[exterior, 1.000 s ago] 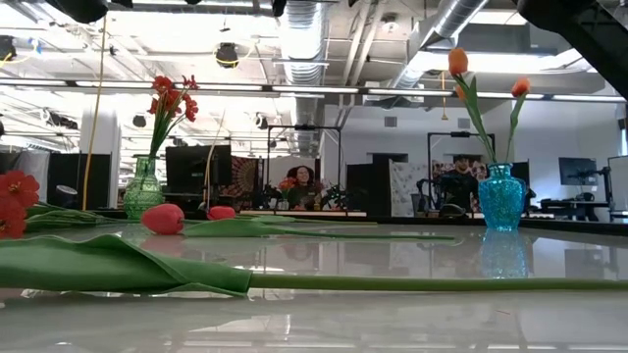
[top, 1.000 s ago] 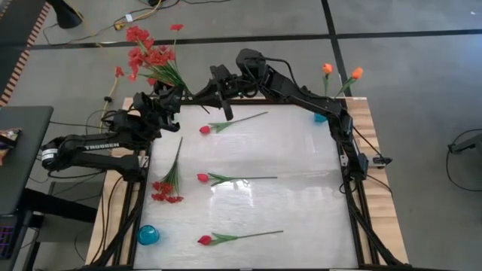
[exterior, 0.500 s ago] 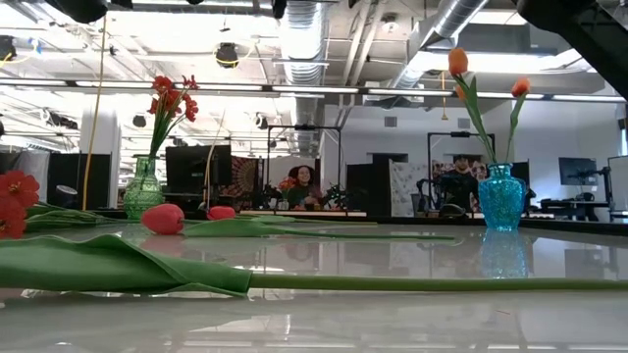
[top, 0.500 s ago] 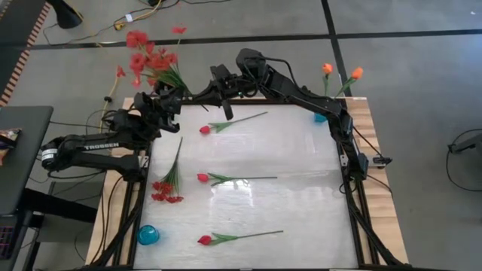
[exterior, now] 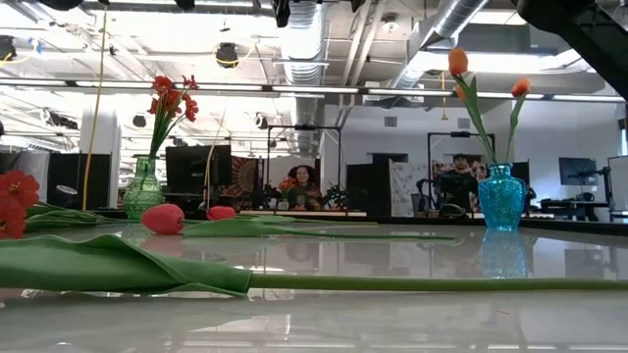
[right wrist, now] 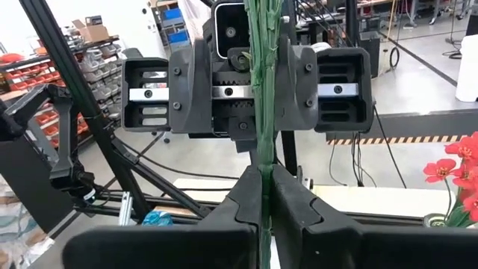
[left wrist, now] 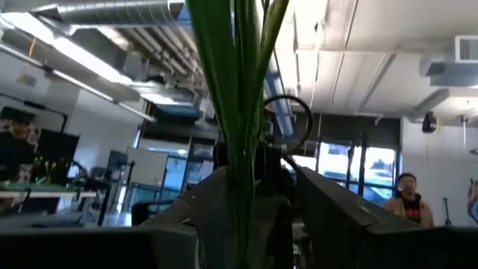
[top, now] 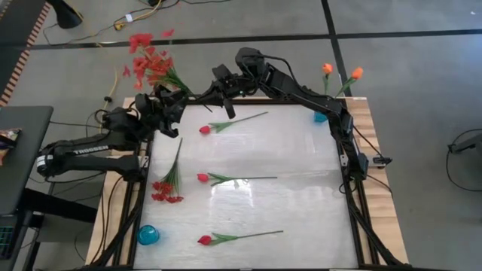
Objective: Sort flowers into vase by color
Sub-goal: Put the top red flowers into the green vase
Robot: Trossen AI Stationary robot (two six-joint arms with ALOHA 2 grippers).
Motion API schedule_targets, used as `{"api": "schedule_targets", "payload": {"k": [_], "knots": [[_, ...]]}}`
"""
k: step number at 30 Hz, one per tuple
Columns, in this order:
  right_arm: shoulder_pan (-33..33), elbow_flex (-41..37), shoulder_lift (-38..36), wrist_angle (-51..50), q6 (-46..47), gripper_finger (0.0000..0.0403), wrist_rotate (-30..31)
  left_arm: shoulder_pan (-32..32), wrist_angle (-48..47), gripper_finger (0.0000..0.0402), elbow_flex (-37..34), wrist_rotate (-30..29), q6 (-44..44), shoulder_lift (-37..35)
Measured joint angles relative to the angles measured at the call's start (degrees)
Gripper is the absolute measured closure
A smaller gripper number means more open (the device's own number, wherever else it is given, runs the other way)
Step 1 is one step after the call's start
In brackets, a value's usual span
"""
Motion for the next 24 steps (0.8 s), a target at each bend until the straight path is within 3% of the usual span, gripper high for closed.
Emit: {"api": "schedule_targets", "payload": {"k": [6,12,24], "knots": [[0.27,0.0,0.0,-0.5,-2.13,0.0363,0.97,-0.01,-1.68,0.0254,-0.02,-5.72,-4.76,0.92],[1.58,0.0,0.0,-3.28,-7.66,0.0363,7.29,-0.04,-0.85,0.0259,-0.02,-5.01,-4.51,1.31],[1.42,0.0,0.0,-3.41,-8.7,0.0363,9.62,0.0,0.28,0.0276,-0.04,-5.08,-1.8,0.81]]}}
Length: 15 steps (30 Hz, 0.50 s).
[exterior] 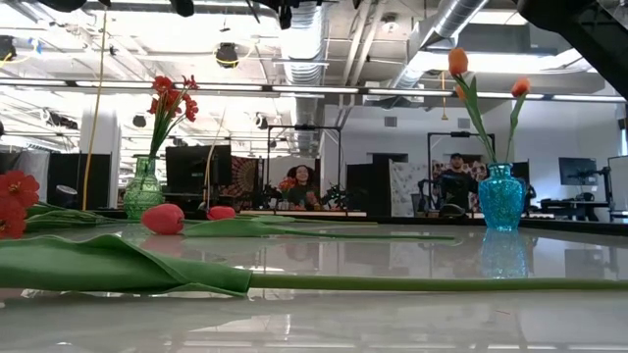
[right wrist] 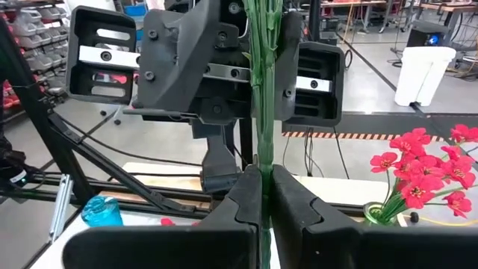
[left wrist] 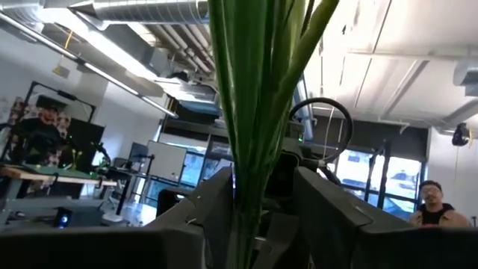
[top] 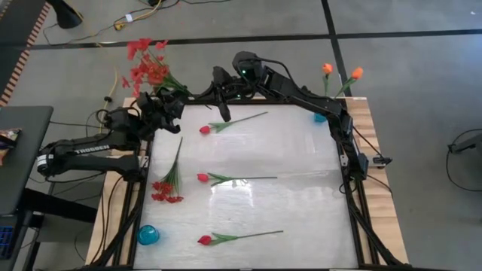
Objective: Sort flowers into vase by color
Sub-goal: Put the top red flowers into the green vase
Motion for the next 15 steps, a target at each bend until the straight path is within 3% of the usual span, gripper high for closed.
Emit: {"api": "schedule_targets", "payload": {"k": [5,10,15], "knots": [[0.0,0.0,0.0,-0.04,-0.44,0.0363,-0.02,0.0,-0.14,0.0317,0.0,-0.35,0.0,0.02],[0.0,0.0,0.0,-0.07,-1.77,0.0355,-0.29,0.0,-0.22,0.0384,0.0,-0.99,1.38,0.02],[0.0,0.0,0.0,0.06,-3.3,0.0331,-0.48,0.0,-0.93,0.0392,0.0,-1.14,1.65,0.0]]}}
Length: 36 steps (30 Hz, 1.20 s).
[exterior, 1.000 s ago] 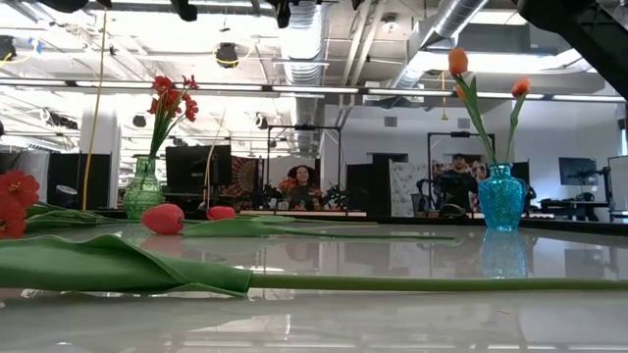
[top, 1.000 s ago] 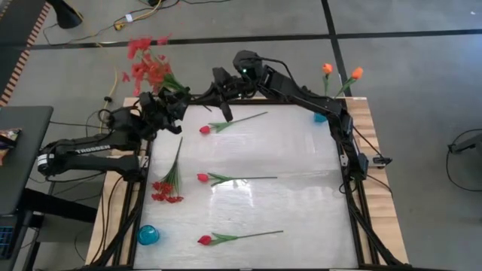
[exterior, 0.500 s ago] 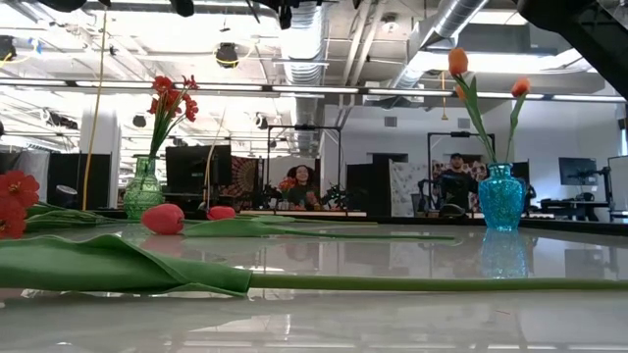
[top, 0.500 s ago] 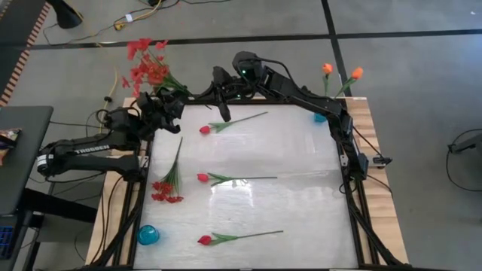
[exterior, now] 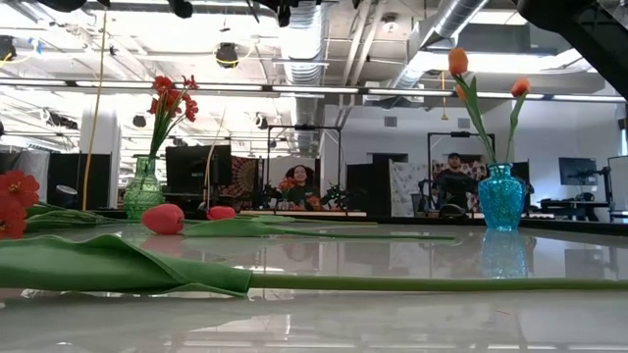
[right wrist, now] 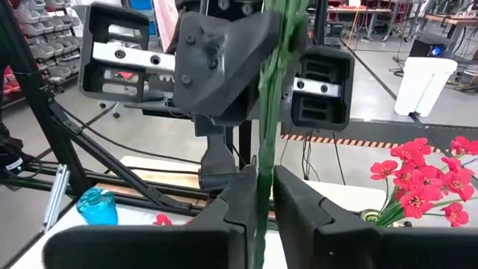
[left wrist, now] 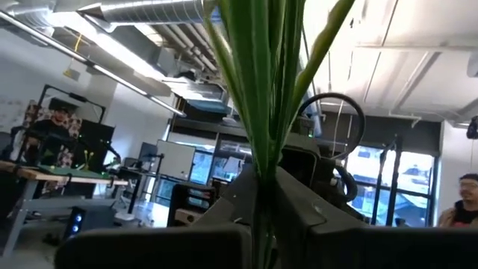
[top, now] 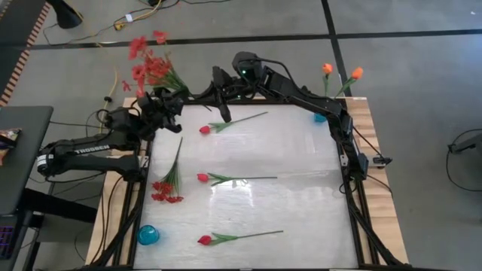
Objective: Sort flowers into vase by color
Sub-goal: Put the top red flowers into the green vase
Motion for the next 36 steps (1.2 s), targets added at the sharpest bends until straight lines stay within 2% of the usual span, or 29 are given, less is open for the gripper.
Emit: {"api": "schedule_targets", "payload": {"k": [6,13,16,20,23,28,32,36], "knots": [[-0.12,0.0,0.0,0.62,-0.14,0.0279,-0.32,0.0,-0.83,0.0398,0.0,-1.02,0.62,0.04],[-3.58,0.9,-0.15,-0.01,-0.08,0.0167,-1.94,-0.04,-2.0,0.04,0.0,-3.02,3.65,-0.62],[-6.91,1.57,-0.22,-0.6,0.92,0.0133,-5.46,-0.49,-4.01,0.0401,0.0,-3.3,6.75,-2.1],[-11.86,1.51,-0.22,-0.16,5.24,0.0114,-12.74,-2.83,-8.78,0.0401,0.0,-5.57,12.05,-5.06],[-15.1,1.49,-0.22,-0.17,7.52,0.0112,-14.97,-5.67,-13.66,0.0401,0.0,-11.71,16.14,-8.1],[-18.16,1.49,-0.22,0.12,8.04,0.0111,-15.07,-10.49,-21.31,0.0401,0.0,-25.33,21.04,-12.56],[-19.12,1.49,-0.22,0.2,8.06,0.0111,-15.15,-12.62,-24.62,0.0401,0.0,-38.89,23.0,-14.7],[-19.15,1.44,-0.22,0.38,6.96,0.0111,-15.15,-12.81,-25.05,0.0401,-1.39,-49.52,22.69,-15.8]]}}
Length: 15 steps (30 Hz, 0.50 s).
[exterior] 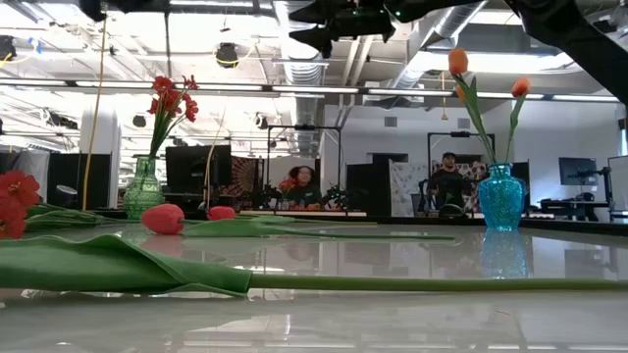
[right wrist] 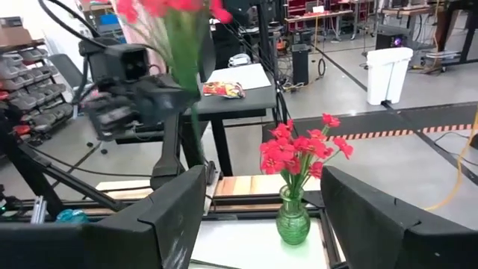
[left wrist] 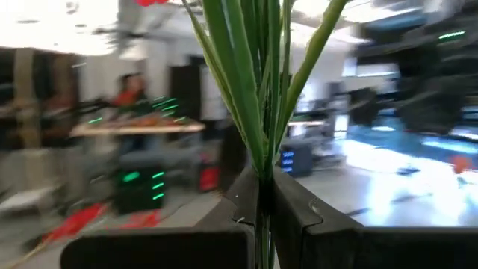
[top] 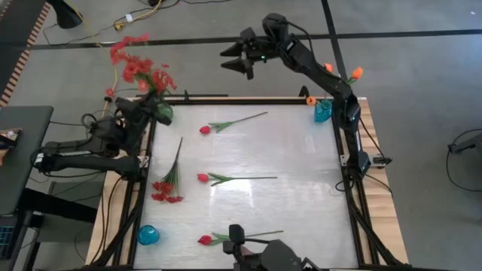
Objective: Sort flowers into vase by color
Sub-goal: Put the top red flowers into the green vase
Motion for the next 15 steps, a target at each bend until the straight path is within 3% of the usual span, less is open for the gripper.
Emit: {"api": "schedule_targets", "payload": {"k": [6,15], "knots": [[-0.2,0.0,0.0,0.05,-0.88,0.0111,-0.04,0.0,-0.71,0.0401,-2.46,-12.09,-0.78,-0.26],[-2.09,-0.02,0.0,-0.35,-0.95,0.0111,-0.02,2.78,-1.23,0.0401,-6.97,-18.91,0.33,-0.32]]}}
